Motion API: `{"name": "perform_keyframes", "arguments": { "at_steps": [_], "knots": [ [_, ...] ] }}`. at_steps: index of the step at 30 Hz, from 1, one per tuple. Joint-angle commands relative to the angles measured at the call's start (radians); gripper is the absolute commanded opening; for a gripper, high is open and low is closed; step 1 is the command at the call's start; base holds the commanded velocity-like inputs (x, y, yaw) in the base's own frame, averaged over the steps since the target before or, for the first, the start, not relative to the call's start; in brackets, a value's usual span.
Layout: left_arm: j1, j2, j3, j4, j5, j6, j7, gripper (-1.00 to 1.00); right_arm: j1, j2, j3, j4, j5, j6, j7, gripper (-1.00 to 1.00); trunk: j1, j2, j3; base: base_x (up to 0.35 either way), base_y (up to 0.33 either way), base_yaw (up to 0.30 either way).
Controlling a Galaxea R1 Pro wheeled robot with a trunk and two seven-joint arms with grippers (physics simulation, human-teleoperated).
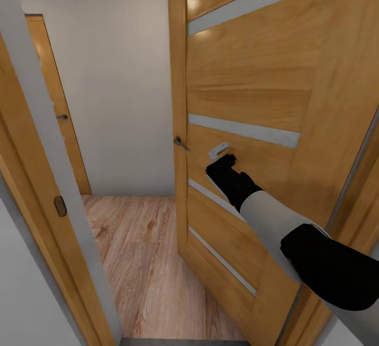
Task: Move the two storage containers from the living room to the garage. In the garage, place one container on the floor and stack the other container on top of it (either order is fine).
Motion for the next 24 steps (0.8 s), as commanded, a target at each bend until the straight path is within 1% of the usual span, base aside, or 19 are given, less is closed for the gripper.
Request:
{"name": "perform_keyframes", "arguments": {
  "at_steps": [1,8,13,15,17,21,24],
  "knots": [
    [0.000,0.000,0.000,0.000,0.000,-0.003,0.000,1.00,-0.001,0.000,0.006,-0.005,0.019,0.012,-0.006,1.00,0.000,-0.001,-0.001,0.007,0.000,0.000],
    [0.000,0.000,0.000,0.000,0.000,-0.004,-0.001,1.00,-0.001,0.000,0.005,-0.048,0.018,0.021,-0.006,1.00,0.000,-0.001,-0.001,0.002,0.000,0.000],
    [0.000,0.000,0.000,0.000,0.000,-0.004,0.000,1.00,0.000,0.000,0.005,-0.120,0.014,0.035,0.009,1.00,0.000,-0.001,-0.001,0.000,0.000,0.000],
    [0.000,0.000,0.000,0.000,0.000,-0.004,0.000,1.00,0.000,0.000,0.005,-0.141,0.012,0.038,0.028,1.00,0.000,-0.001,-0.001,0.000,0.000,0.000],
    [0.000,-0.001,0.001,-0.001,0.000,-0.004,0.000,1.00,0.000,0.000,0.006,-0.157,0.011,0.043,0.067,1.00,0.000,-0.001,-0.001,0.000,0.000,0.000],
    [0.000,0.000,0.000,-0.002,0.000,-0.004,0.000,1.00,0.000,0.000,0.006,-0.162,0.011,0.045,0.083,1.00,0.000,-0.001,-0.001,0.022,0.000,0.000],
    [0.000,0.000,0.000,-0.012,0.000,0.004,-0.005,1.00,0.000,0.000,0.006,-0.163,0.011,0.048,0.083,1.00,0.000,-0.001,-0.001,0.213,0.000,0.000]
  ]
}}
